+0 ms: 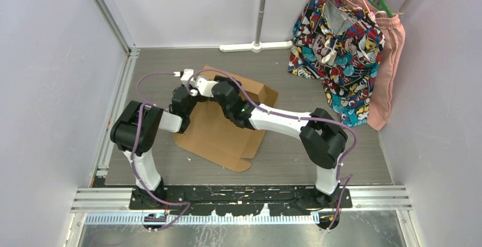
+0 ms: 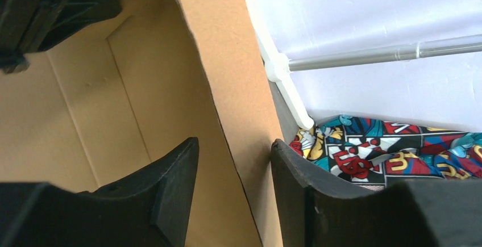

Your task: Fold the paper box

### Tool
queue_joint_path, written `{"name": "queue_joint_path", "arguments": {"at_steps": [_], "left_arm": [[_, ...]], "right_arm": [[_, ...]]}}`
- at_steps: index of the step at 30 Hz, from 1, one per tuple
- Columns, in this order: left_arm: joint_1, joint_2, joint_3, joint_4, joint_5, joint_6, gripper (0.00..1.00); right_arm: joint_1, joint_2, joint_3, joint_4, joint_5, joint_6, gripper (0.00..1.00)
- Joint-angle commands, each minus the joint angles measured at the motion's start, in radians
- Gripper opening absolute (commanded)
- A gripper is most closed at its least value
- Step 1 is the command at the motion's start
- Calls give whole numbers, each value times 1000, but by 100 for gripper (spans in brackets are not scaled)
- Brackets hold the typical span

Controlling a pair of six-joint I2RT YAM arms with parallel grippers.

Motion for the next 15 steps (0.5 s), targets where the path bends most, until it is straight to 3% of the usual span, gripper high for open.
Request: {"name": "queue_joint_path", "arguments": {"at_steps": [1, 10, 15], "left_arm": [[-26, -72, -22, -49, -141, 29, 20], [-90, -151, -58, -103, -225, 90, 19], [-111, -184, -78, -130, -250, 120, 19]], "right_arm": [[-25, 14, 113, -44, -33, 114, 57], [-54, -70, 137, -93, -21, 278, 63], [-106, -226, 85, -172, 1, 498, 68]]}}
